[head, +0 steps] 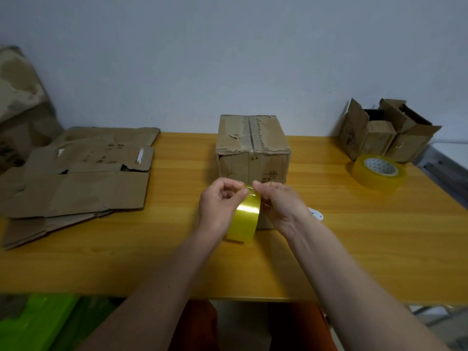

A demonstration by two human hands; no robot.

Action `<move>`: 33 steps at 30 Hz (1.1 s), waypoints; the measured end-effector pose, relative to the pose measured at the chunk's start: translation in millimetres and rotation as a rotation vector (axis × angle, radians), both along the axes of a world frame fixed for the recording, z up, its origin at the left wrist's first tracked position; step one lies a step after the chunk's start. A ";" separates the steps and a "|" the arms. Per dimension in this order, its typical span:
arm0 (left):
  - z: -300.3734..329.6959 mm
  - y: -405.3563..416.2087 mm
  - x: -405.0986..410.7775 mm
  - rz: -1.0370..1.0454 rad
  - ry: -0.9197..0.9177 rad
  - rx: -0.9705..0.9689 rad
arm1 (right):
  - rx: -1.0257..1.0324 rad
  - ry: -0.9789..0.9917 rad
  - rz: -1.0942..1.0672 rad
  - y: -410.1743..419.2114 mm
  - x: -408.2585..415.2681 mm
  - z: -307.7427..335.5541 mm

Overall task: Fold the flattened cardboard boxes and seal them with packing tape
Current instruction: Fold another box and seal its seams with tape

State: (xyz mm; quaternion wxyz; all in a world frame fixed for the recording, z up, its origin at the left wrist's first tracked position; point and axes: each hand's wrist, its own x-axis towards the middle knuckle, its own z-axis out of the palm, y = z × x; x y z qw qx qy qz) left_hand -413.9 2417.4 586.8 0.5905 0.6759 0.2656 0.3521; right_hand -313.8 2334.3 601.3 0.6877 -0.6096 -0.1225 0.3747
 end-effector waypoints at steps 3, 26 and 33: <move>0.8 4.4 -2.2 -0.019 0.054 0.089 | -0.003 -0.039 -0.030 3.5 -2.8 -0.5; 16.2 15.7 -2.8 -0.044 0.246 0.434 | 0.018 -0.068 -0.058 8.9 -8.7 5.1; 6.1 13.7 2.3 0.093 0.264 0.716 | -0.042 -0.361 -0.073 7.0 -3.3 -5.9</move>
